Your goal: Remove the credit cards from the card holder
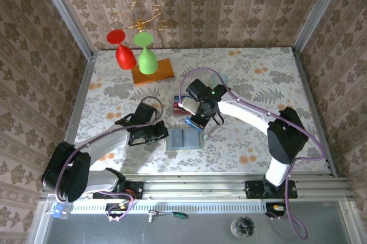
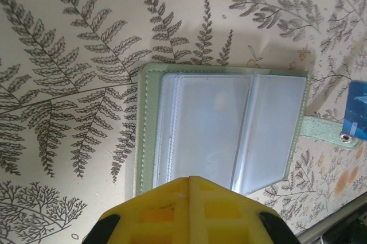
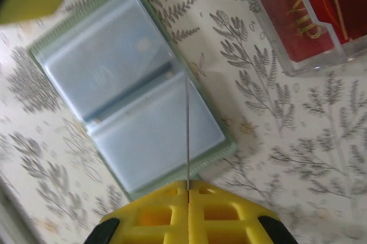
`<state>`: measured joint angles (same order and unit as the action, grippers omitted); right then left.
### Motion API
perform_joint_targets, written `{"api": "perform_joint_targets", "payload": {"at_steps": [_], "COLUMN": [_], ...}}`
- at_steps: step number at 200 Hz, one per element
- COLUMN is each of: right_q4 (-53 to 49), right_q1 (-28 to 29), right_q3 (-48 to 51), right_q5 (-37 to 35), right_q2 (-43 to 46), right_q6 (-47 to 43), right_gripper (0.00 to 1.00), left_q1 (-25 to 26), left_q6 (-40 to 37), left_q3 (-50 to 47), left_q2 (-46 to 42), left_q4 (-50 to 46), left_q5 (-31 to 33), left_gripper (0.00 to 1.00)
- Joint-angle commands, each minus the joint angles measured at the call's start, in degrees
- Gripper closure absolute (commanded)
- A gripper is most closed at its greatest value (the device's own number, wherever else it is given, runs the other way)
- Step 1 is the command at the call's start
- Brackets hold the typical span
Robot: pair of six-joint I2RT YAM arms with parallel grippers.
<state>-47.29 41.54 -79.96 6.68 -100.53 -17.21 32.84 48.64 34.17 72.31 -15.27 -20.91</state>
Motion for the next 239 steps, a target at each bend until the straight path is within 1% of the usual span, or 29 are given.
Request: {"api": "perform_joint_targets", "payload": {"at_steps": [1, 37, 70, 143, 175, 239], "right_q4": [-6.57, -9.95, -12.79, -19.34, -19.71, -19.56], "right_q1": [0.12, -1.17, -2.55, -4.35, -4.84, -5.5], "right_q3": [-4.3, -13.72, -22.87, -42.6, -46.58, -53.02], "right_q5": [-5.27, -6.15, -6.22, -6.93, -8.42, -7.64], "right_q2": [-2.36, -7.81, -12.58, -24.11, -27.23, -32.49], "right_q6": [-14.57, -19.26, -22.41, -25.44, -26.73, -27.96], "right_gripper": [0.99, 0.99, 1.0, 1.0, 0.98, 0.97], "left_q1": [-0.58, -1.41, -1.64, -2.93, -3.22, -4.49], "left_q6": [-2.23, -2.33, -1.96, -1.18, -1.71, -1.52], "left_q3": [0.1, -0.07, 0.1, -0.52, -0.2, -1.17], "left_q2": [-3.27, -4.42, -4.84, -6.7, -6.77, -7.6], "left_q4": [-3.17, -4.59, -5.15, -6.04, -6.43, -6.2], "left_q5": [2.37, 2.8, 3.05, 3.94, 3.78, 3.46], "left_gripper": [0.96, 0.93, 0.93, 0.93, 0.93, 0.93]}}
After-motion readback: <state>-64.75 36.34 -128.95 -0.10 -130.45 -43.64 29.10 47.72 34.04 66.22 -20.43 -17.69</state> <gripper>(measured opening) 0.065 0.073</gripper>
